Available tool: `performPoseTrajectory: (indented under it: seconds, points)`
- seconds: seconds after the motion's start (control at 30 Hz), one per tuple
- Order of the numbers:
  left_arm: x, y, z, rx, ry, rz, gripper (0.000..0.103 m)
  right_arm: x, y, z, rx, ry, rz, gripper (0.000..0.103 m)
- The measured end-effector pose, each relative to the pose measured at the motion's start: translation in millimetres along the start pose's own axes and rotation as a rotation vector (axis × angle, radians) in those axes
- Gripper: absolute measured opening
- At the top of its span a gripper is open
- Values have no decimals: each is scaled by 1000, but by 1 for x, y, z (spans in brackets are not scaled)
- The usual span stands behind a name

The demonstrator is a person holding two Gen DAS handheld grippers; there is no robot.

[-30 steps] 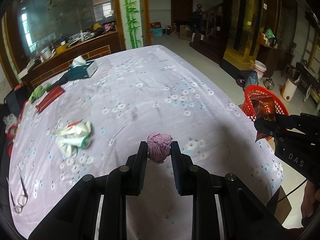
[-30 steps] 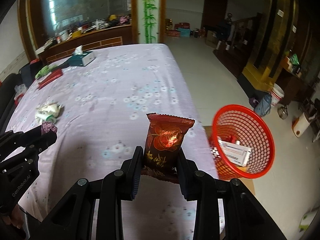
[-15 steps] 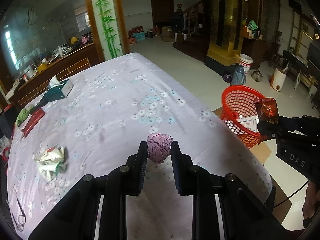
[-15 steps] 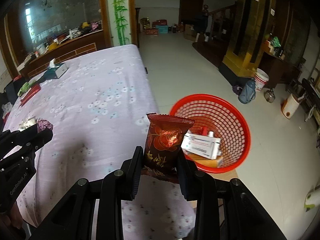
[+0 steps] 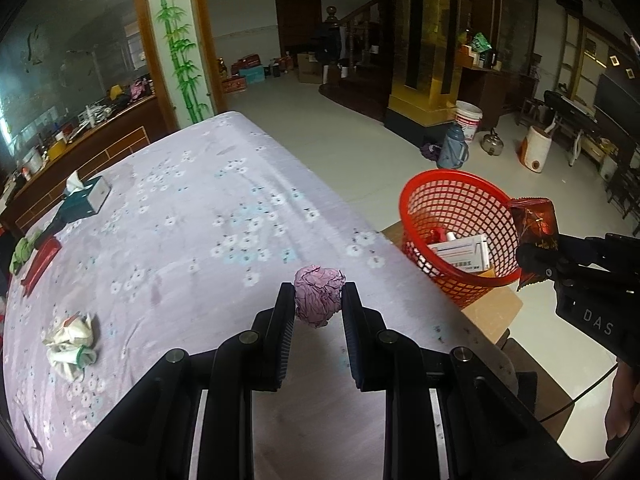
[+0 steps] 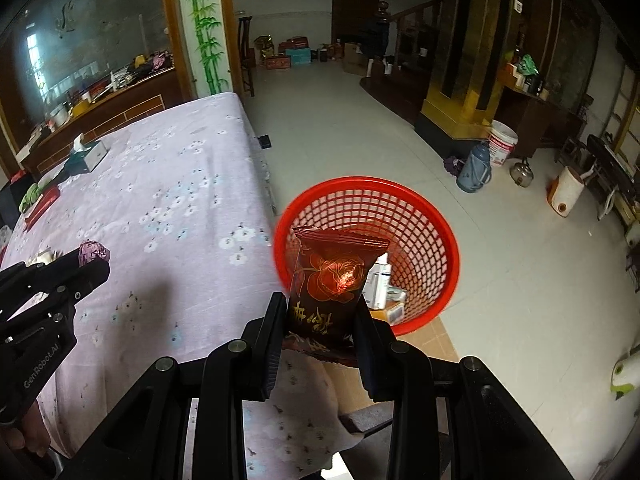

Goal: Collect trash
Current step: 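Carry the pink tissue and red snack packet over the red wastebasket, then open left gripper to drop pink tissue while right gripper drops snack packet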

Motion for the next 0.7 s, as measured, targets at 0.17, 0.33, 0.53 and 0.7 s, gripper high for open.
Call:
performPoseTrajectory:
  seconds: [0.17, 0.33, 0.53, 0.7]
  points:
    - [10, -20, -1, -38, -1, -11, 23, 8, -24, 3, 67, -6, -81, 34]
    - [33, -50, -1, -136, 1, -16, 23, 23, -58, 6, 127, -24, -171, 34]
    - [59, -98, -21, -286, 49, 4, 23, 40, -92, -2, 203, -22, -267, 35]
    - [75, -135, -42, -355, 81, -4, 23, 56, -111, -13, 234, -15, -311, 36]
Point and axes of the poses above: each gripper's, at about its wrist camera, not at the fingertips, and z roughly against the way its jaws point, y to its left, x to its top, the point moved 8 cm from there along -z, roughly the way its jaws point, and after that the axes turned 11 degrees about x, right-handed, at the moved point
